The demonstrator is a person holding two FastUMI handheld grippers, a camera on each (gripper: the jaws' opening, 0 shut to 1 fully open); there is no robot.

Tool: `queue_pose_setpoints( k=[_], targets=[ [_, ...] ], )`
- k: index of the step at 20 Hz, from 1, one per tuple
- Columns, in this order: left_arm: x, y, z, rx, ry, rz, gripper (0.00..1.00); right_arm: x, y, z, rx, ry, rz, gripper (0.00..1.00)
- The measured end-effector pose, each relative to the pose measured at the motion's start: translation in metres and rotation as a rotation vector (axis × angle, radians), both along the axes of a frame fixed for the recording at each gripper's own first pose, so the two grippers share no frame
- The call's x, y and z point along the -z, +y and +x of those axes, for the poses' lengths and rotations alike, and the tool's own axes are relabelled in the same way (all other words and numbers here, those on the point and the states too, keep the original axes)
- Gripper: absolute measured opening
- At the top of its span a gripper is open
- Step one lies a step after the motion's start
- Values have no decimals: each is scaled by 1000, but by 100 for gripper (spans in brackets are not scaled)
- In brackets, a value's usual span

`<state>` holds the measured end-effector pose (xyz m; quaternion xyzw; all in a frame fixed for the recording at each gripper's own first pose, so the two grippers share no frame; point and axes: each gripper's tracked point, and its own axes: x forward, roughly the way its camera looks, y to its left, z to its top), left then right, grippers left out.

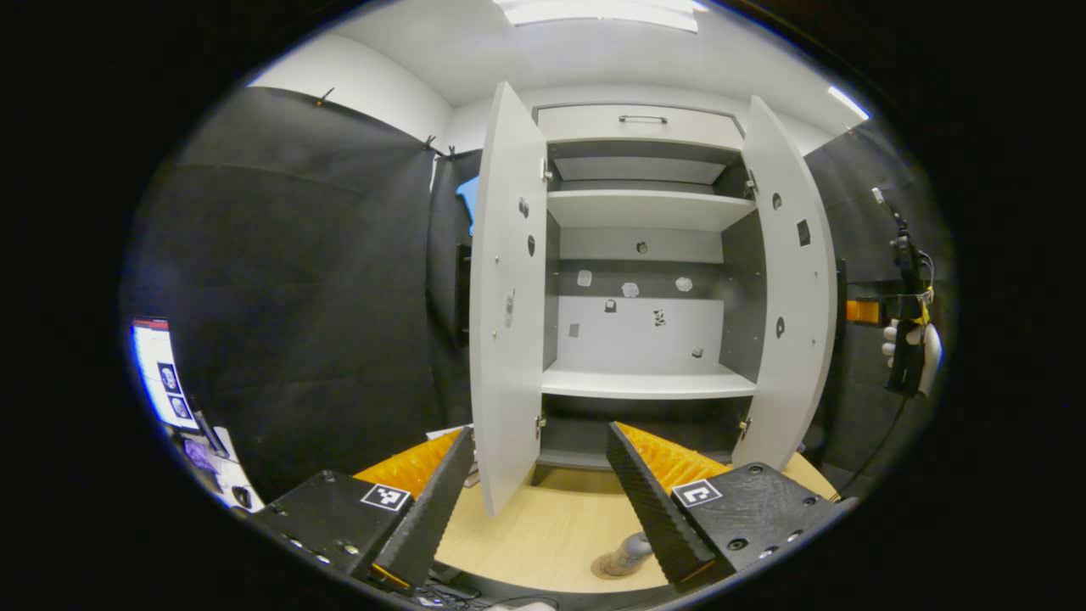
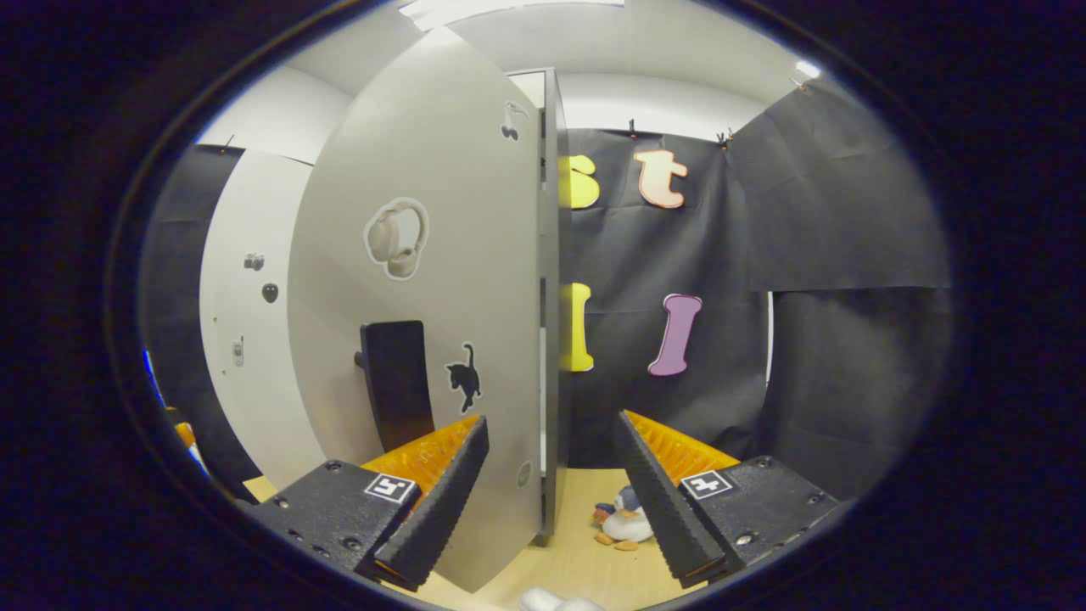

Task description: Grasp the bottle in the cabinet with the left hand and place it on the coaster, then close the right door with the right hand and the left door with the left hand.

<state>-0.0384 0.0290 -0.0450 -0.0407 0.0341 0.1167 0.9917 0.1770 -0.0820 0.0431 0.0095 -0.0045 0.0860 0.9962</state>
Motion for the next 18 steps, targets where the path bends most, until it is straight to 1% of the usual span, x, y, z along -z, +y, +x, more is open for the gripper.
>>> queue_pose_setpoints(
  k=[1,3,4,6,7,9,10,11,12,14,15,16,17,18],
  targets=[
    [-1,6,-1,0,1,6,99,-1,8,0,-2,1,-5,99],
    [1,16,-2,-1,6,16,99,-3,23,2,-8,1,-4,99],
    [1,22,-3,-2,8,20,99,-2,29,2,-9,1,-6,95],
    [2,30,-4,-3,11,25,99,-3,44,3,-21,3,-9,95],
    [4,32,-4,-1,15,25,97,-3,54,4,-37,2,-9,99],
    [7,39,-4,4,23,26,97,-3,75,4,-74,-2,-3,99],
    [7,42,-4,4,27,28,99,-3,86,3,-95,-3,-2,99],
    [8,44,-4,5,30,29,97,-3,95,2,-105,-2,-9,99],
    [7,48,-4,6,28,30,97,-3,100,0,-106,-8,-14,96],
    [6,51,-1,13,24,29,97,-4,109,-5,-117,-16,-21,96],
    [6,55,0,14,23,29,97,-3,112,-6,-119,-16,-27,99],
    [5,57,0,12,19,27,99,-1,114,-8,-119,-12,-30,96],
    [4,59,1,11,13,24,99,1,115,-9,-119,-5,-29,99],
    [3,63,1,10,8,24,99,5,116,-11,-121,5,-25,99]
  ],
)
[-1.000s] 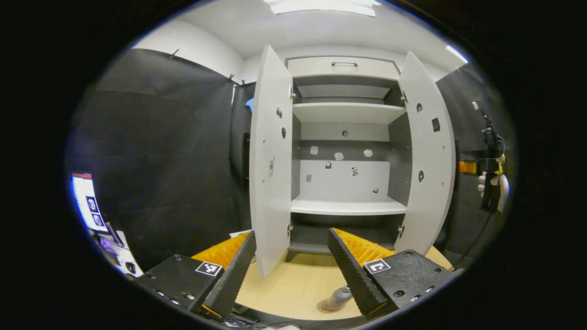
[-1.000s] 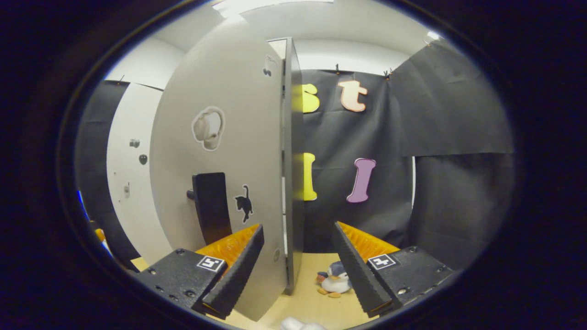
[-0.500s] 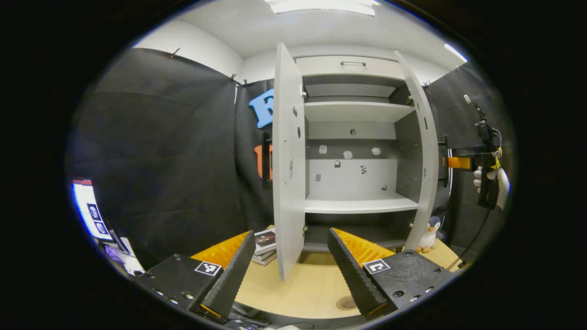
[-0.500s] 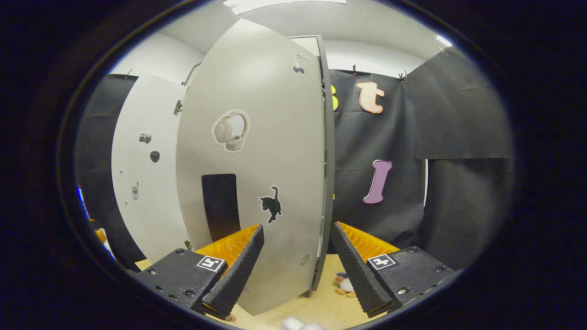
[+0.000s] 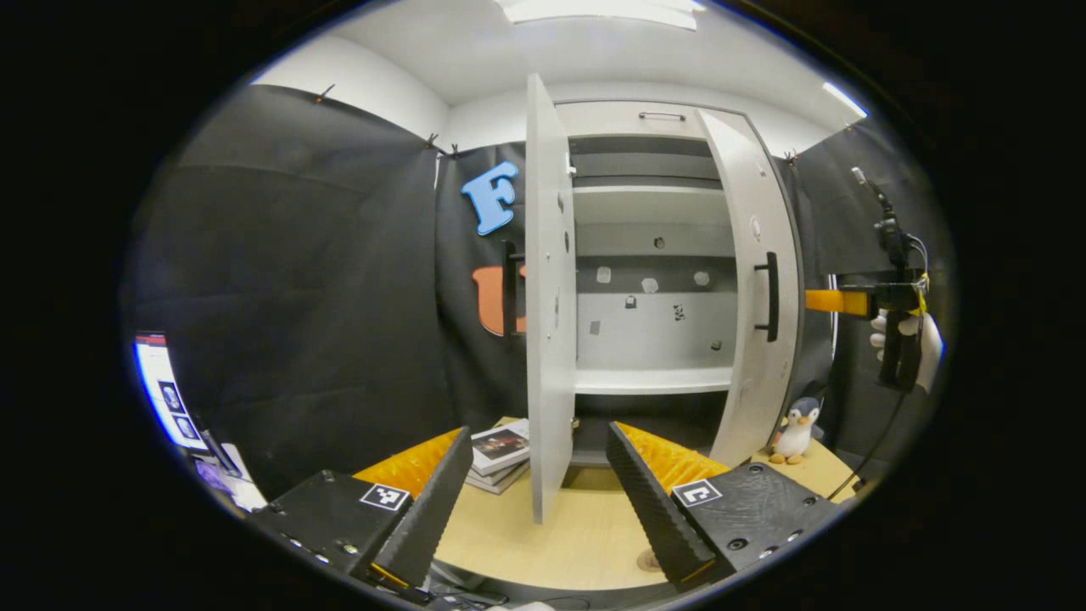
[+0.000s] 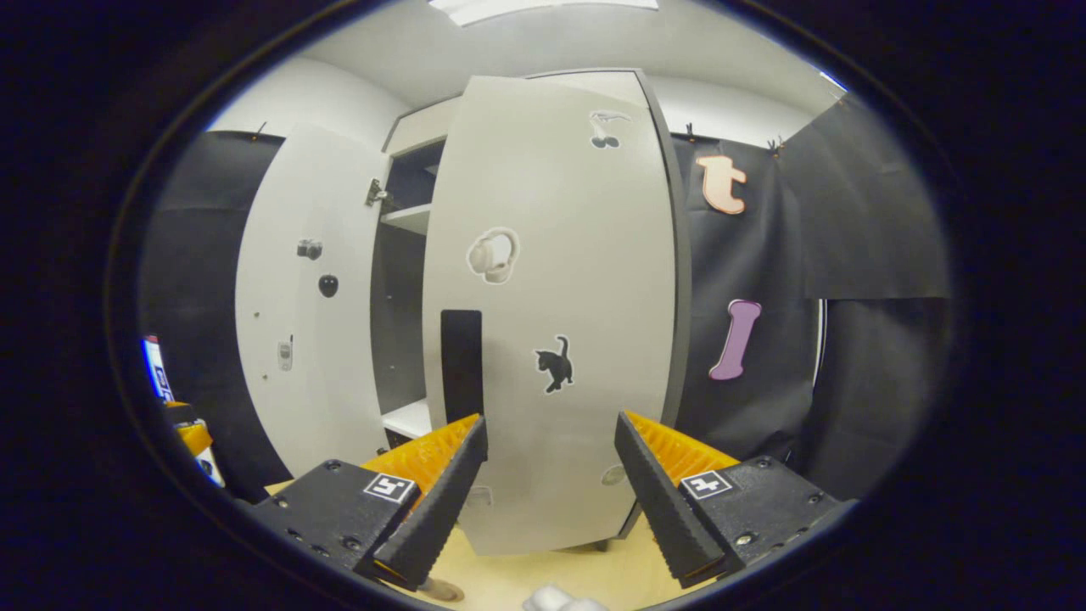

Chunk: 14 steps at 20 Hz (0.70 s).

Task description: Grasp the bottle in the cabinet with the left hand and place it on the coaster, then close the right door with the right hand and the left door with the left hand.

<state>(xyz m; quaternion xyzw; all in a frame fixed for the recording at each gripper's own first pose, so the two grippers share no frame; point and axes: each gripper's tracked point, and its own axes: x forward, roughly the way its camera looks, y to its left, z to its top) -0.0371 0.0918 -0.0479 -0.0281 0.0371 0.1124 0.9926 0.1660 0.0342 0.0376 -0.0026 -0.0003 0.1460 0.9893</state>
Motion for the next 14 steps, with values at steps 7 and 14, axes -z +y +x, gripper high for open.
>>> queue_pose_setpoints(
  k=[7,14],
  targets=[
    [-7,60,27,-28,5,64,96,37,-9,-29,60,77,5,99],
    [-29,142,102,-58,-19,93,96,94,-8,-92,141,155,-14,96]
  ],
)
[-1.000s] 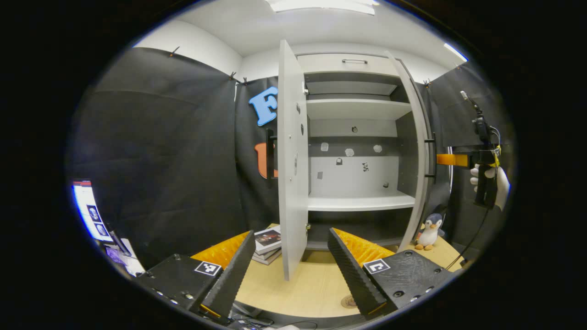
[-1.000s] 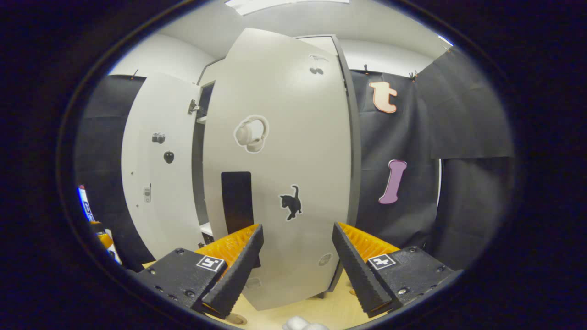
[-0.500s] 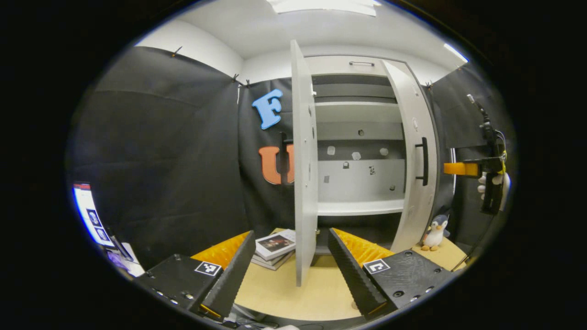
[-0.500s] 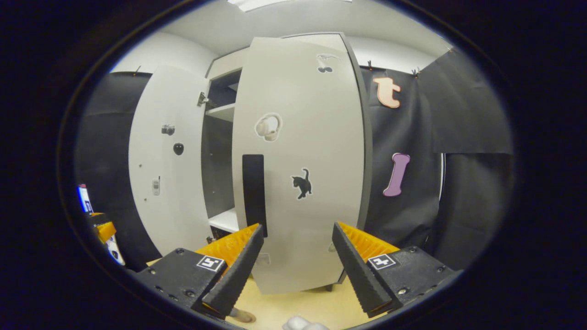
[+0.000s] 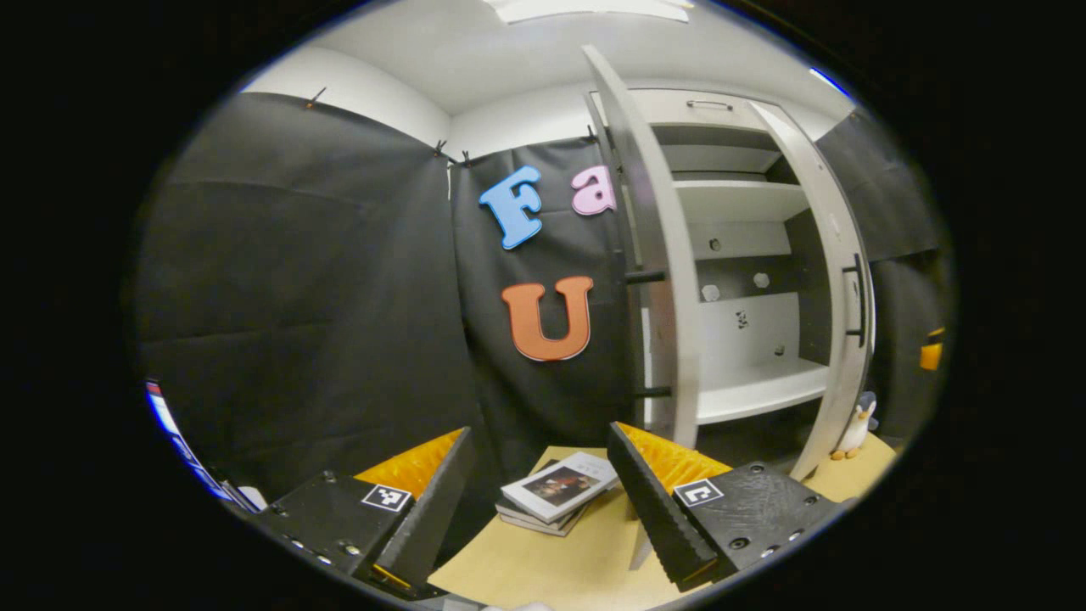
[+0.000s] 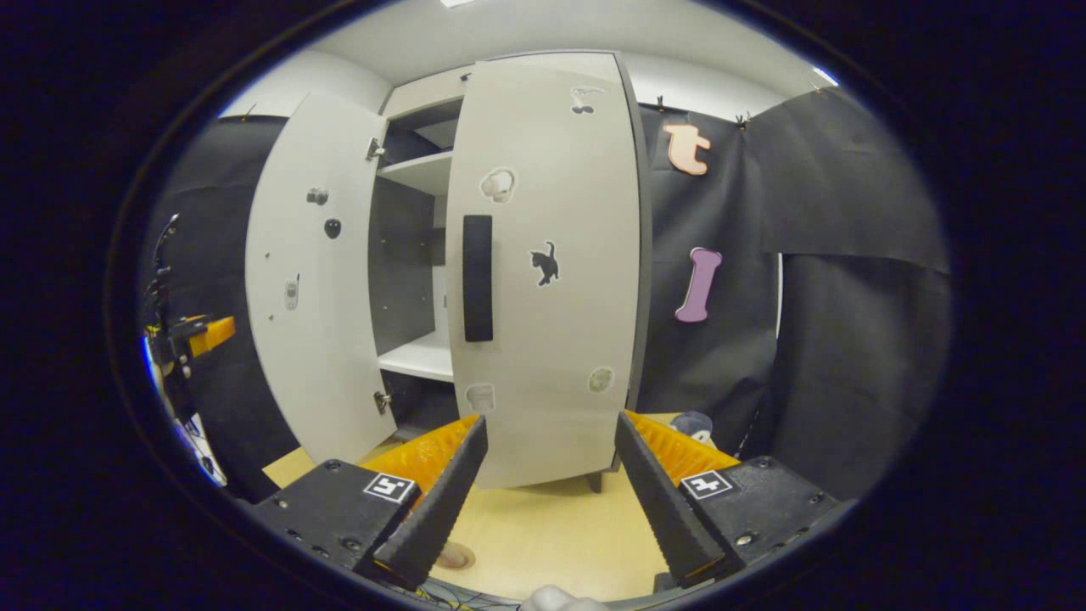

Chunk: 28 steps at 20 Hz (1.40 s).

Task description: Grasp the bottle in the cabinet with the left hand and place it on the coaster, then close the right door with the right hand and the left door with the left hand.

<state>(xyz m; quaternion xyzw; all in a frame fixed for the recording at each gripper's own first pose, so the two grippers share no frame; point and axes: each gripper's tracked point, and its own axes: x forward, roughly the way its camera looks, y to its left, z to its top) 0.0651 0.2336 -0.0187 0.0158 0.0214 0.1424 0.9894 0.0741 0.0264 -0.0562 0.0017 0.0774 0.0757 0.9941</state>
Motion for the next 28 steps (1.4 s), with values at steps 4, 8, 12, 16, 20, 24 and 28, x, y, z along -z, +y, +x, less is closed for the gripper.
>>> queue_pose_setpoints(
  k=[4,8,12,16,20,24,28],
  targets=[
    [-21,25,41,10,-34,12,96,30,-2,-36,59,55,-4,99],
    [-33,17,63,68,-56,31,97,45,-7,-59,105,95,28,99],
    [-38,11,73,82,-68,53,92,43,-12,-66,130,98,38,99],
    [-34,4,73,87,-64,27,94,41,-13,-66,123,103,26,99],
    [-36,-5,72,82,-60,45,94,39,-14,-64,106,95,36,96],
    [-36,-36,72,124,-51,45,84,40,-21,-60,94,90,43,99],
    [-40,-65,76,157,-47,56,84,39,-32,-52,86,88,52,99]
  ],
)
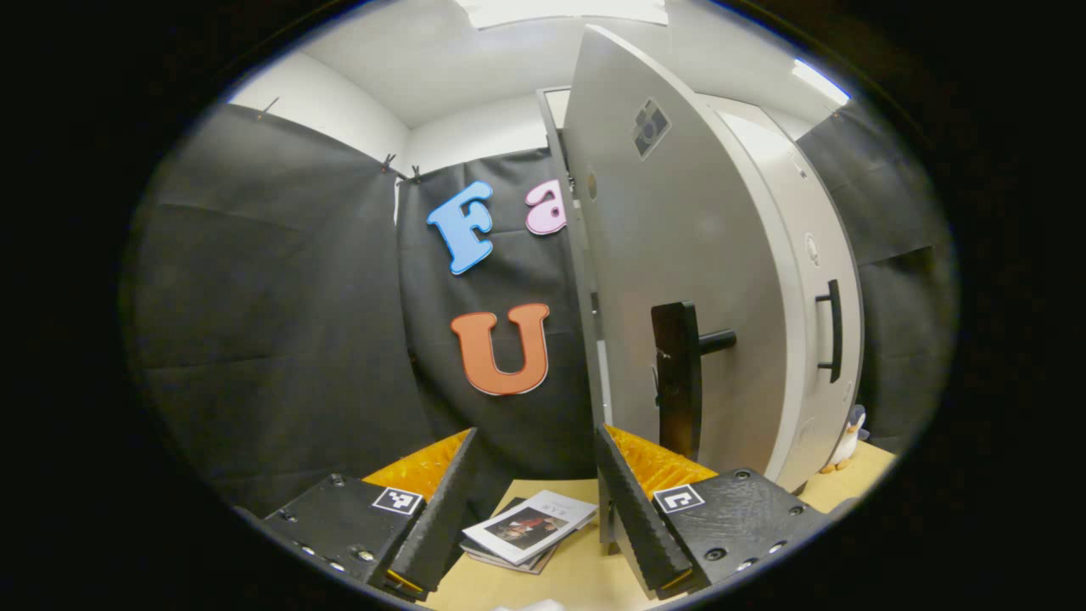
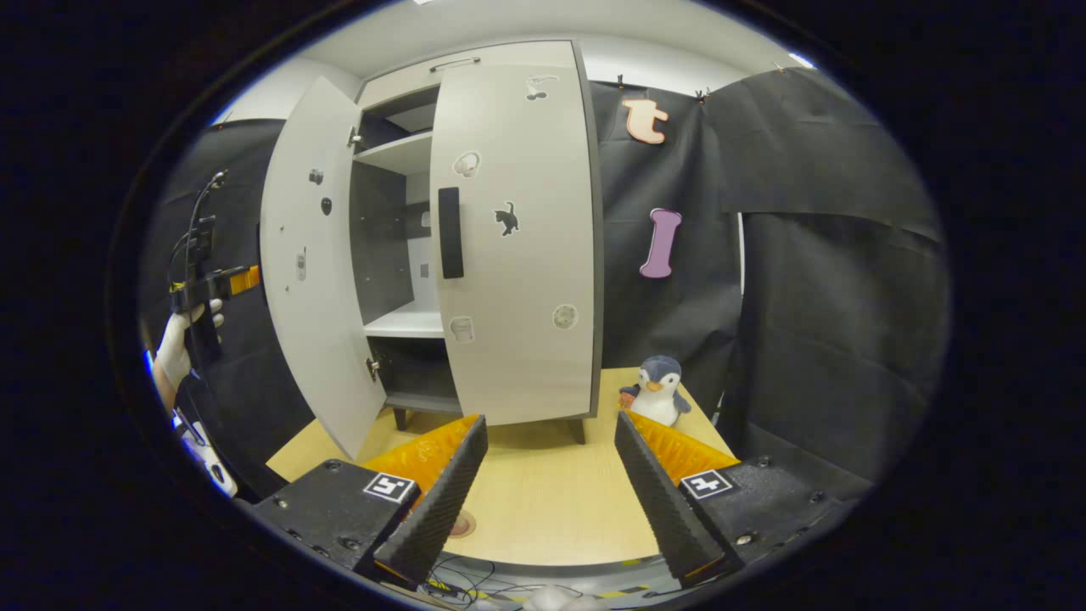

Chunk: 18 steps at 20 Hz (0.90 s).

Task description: Grasp the bottle in the cabinet with the left hand and place it on the coaster, then close the right door with the right hand and the left door with the left hand.

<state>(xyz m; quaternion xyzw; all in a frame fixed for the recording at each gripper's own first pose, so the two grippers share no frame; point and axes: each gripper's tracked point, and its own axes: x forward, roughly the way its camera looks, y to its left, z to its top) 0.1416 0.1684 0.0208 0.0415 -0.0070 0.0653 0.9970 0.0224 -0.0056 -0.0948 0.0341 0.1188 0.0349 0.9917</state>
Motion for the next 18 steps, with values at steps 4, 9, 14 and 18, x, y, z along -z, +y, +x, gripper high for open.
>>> queue_pose_setpoints(
  k=[4,9,14,18],
  targets=[
    [0,-27,5,23,9,-21,86,-2,-11,2,-5,-6,11,99],
    [-3,-76,20,101,13,-8,83,-8,-24,8,-10,-13,16,99],
    [1,-114,26,174,46,-63,97,-16,-31,11,-2,-29,19,99],
    [0,-127,3,200,68,-75,97,-28,-31,18,9,-57,28,99]
  ],
)
